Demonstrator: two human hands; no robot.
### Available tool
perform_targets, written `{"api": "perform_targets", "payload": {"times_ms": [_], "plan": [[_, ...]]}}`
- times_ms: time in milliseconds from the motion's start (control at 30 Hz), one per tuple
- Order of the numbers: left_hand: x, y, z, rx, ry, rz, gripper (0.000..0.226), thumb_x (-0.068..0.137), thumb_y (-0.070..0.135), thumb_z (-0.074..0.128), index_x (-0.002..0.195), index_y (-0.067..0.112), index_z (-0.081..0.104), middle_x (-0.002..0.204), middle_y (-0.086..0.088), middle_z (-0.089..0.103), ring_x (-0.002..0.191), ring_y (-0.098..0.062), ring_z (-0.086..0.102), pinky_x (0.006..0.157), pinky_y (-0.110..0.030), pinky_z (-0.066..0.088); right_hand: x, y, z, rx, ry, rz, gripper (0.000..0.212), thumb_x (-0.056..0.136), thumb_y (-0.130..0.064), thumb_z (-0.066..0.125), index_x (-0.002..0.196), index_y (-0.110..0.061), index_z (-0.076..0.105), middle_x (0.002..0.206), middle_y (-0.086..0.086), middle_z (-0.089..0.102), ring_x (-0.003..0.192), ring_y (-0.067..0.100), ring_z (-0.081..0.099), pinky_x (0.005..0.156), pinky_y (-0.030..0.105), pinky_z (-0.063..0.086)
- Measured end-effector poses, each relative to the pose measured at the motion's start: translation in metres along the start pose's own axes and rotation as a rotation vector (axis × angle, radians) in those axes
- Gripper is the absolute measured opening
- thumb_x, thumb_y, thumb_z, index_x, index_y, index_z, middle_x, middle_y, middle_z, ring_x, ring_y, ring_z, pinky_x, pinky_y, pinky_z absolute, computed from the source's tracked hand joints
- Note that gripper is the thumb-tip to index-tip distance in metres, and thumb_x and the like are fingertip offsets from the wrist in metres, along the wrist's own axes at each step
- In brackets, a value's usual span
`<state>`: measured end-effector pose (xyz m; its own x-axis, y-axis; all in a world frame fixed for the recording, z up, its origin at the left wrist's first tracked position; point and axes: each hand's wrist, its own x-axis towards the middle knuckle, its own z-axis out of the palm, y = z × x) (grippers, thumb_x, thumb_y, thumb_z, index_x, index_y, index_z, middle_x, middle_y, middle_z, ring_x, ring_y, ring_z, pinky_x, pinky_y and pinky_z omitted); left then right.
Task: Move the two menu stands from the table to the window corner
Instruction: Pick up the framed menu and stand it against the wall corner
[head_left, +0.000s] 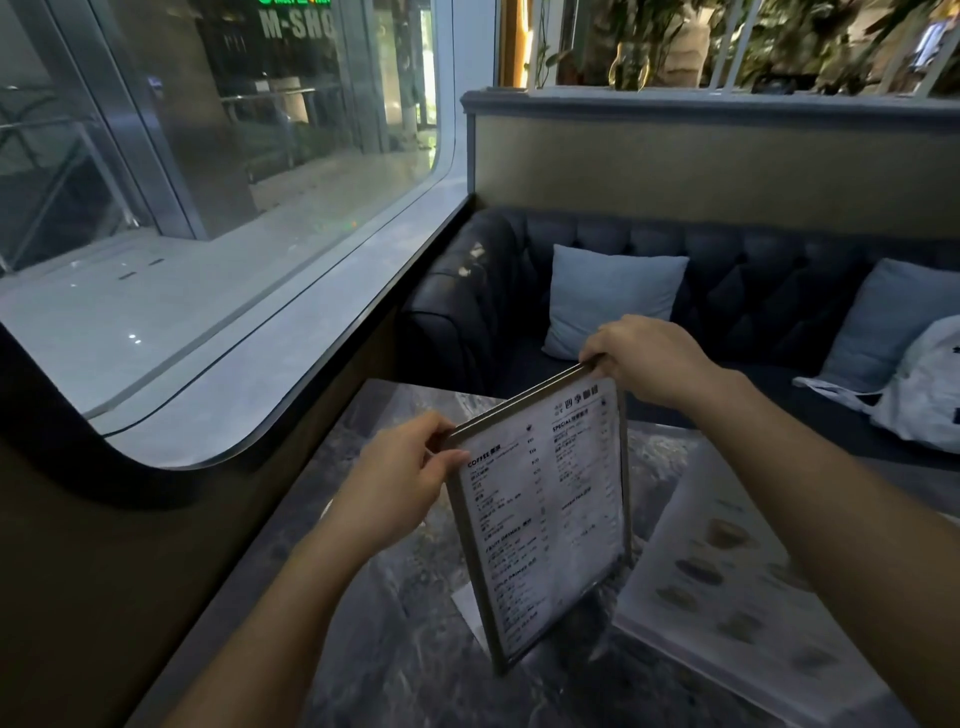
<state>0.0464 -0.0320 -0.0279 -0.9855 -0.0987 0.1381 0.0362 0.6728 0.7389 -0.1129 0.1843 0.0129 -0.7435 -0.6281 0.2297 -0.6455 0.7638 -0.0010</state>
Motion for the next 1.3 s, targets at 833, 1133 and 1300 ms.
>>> {"api": "perform_targets", "payload": {"times_ms": [833, 1133, 1300], "plan": [[0.101, 0.014, 0.02, 0.475, 0.018, 0.115, 0.031, 0.091, 0.03, 0.051, 0.122, 0.031, 0.055, 0.119, -0.005, 0.065, 0.103, -0.033, 0.058, 0.072, -0.033, 0.038, -0.044, 0.041, -0.019, -0.018, -0.226, 0.27, 0.01, 0.073, -0.025, 0.072, 0.081, -0.023, 0.067, 0.079, -0.005, 0.06, 0.072, 0.016, 0.052, 0.047, 0.025, 0.03], [0.101, 0.011, 0.018, 0.457, 0.001, 0.083, 0.031, 0.09, 0.032, 0.054, 0.121, 0.032, 0.056, 0.11, -0.001, 0.067, 0.091, -0.024, 0.064, 0.07, -0.033, 0.043, -0.047, 0.039, -0.018, 0.037, -0.172, 0.3, 0.016, 0.073, -0.022, 0.072, 0.088, -0.022, 0.067, 0.09, -0.001, 0.066, 0.077, 0.018, 0.053, 0.059, 0.03, 0.036], [0.1, 0.009, 0.012, 0.429, -0.092, 0.102, 0.036, 0.088, 0.031, 0.057, 0.124, 0.029, 0.052, 0.107, -0.002, 0.064, 0.09, -0.023, 0.059, 0.079, -0.042, 0.05, -0.052, 0.037, -0.022, 0.038, -0.181, 0.282, 0.015, 0.077, -0.024, 0.068, 0.092, -0.023, 0.066, 0.096, 0.0, 0.066, 0.081, 0.019, 0.054, 0.058, 0.029, 0.036]]}}
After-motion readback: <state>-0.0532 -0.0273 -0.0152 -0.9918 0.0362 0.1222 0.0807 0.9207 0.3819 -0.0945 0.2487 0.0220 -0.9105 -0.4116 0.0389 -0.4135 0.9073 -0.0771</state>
